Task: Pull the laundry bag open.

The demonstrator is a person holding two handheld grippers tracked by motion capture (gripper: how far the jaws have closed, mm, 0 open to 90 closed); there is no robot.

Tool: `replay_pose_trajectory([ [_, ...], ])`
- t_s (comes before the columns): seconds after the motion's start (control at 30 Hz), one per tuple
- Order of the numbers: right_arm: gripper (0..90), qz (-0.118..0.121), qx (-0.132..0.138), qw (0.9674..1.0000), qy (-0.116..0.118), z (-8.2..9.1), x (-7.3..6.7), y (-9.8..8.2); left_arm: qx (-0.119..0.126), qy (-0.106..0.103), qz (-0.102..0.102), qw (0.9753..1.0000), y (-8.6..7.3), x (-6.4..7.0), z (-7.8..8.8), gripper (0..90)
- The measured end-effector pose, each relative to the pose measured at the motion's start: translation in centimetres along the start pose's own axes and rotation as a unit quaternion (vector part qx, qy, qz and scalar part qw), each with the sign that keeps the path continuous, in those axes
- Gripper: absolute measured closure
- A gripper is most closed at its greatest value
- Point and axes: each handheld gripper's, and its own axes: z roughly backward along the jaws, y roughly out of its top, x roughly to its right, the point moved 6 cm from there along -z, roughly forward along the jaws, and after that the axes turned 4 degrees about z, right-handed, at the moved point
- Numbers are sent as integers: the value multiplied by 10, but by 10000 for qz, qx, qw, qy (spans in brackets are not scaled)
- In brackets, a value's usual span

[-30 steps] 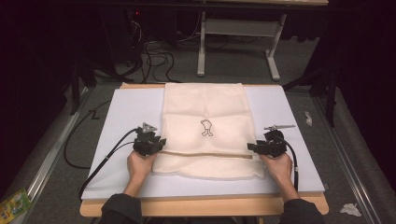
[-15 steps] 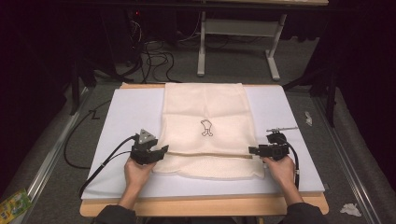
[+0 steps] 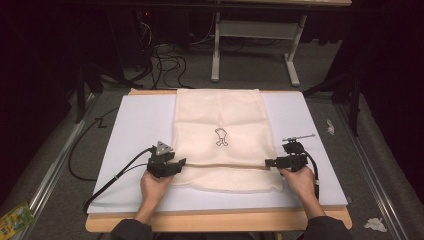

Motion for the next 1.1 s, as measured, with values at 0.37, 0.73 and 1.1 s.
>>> replay_pose_trajectory([
  [0.37,478,-41,5,9997,233,-4,-8,2,-18,-18,-27,10000,-2,1,-4,490],
  [0.73,689,376,-63,9992,-82,-7,-10,3,-95,117,-152,9998,-1,3,-6,490],
  [1.1,873,638,257,9975,158,2,-10,6,-127,23,-186,9997,2,1,-1,484],
])
